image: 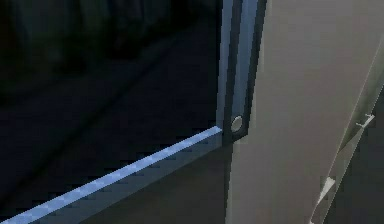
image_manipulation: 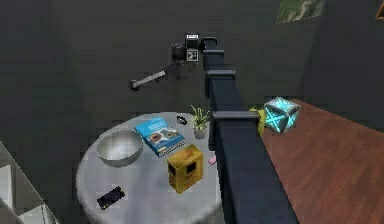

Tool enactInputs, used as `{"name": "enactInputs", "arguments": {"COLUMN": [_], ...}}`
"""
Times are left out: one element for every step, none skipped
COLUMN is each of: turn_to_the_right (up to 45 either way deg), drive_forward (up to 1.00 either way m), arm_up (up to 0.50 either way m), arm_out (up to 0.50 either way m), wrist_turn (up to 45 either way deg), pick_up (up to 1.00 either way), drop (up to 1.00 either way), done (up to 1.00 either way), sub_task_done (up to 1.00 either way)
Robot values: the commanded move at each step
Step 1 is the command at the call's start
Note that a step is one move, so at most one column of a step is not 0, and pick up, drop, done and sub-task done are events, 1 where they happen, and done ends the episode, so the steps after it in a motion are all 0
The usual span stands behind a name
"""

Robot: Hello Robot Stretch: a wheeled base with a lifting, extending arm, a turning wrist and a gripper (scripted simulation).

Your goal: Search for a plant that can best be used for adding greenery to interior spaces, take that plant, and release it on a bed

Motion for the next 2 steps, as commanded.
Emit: {"name": "enactInputs", "arguments": {"turn_to_the_right": [0.0, 0.0], "drive_forward": [0.0, 0.0], "arm_up": [0.0, 0.0], "arm_out": [0.0, 0.0], "wrist_turn": [45.0, 18.0], "pick_up": [0.0, 0.0], "drop": [0.0, 0.0], "done": [0.0, 0.0], "sub_task_done": [0.0, 0.0]}}
